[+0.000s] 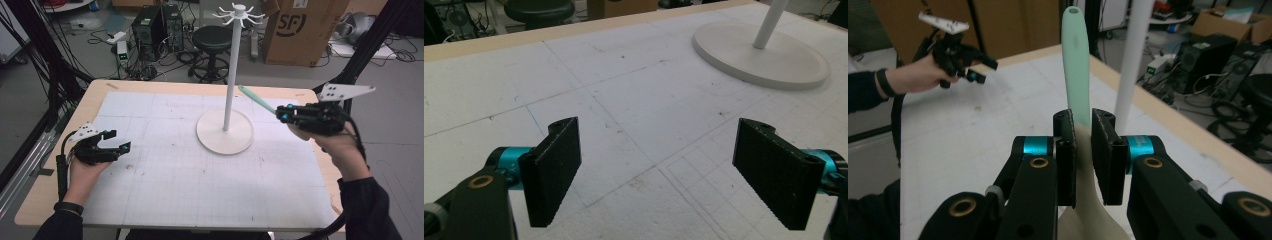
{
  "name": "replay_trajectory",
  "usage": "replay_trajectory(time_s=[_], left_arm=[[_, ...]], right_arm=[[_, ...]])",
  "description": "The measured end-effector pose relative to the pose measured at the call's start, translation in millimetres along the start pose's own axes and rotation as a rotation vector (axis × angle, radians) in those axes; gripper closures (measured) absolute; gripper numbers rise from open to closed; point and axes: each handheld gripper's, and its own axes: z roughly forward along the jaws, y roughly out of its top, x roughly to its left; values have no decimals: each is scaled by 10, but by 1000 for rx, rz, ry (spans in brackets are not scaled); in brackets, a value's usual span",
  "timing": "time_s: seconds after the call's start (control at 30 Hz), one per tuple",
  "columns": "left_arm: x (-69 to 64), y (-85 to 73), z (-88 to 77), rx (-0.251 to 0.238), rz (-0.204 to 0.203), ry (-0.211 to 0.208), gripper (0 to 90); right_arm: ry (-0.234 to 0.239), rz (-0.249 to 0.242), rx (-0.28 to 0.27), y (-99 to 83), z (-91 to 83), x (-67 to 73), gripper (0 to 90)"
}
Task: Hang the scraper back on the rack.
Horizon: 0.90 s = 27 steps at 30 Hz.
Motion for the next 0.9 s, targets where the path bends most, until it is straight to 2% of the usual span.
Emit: replay_trajectory(time_s=[0.13,0.27,0.3,0.5,0.7,0.9], left_arm=[[2,0,3,0,-5,-5,200],[0,3,1,-4,-9,-11,200],[1,4,-1,-5,-9,-11,200],[10,3,-13,-7,-12,-12,200],[9,0,-8,-6,-13,-15,200],[1,3,-8,-6,-11,-20,200]], right_arm=[[-23,-2,-16,208,-151,-95,813],[-35,-8,-35,351,-219,-151,813],[-42,-7,-48,445,-256,-182,813],[-63,-21,-92,699,-365,-221,813],[-79,-37,-106,864,-444,-208,813],[-84,-48,-101,946,-431,-225,812]])
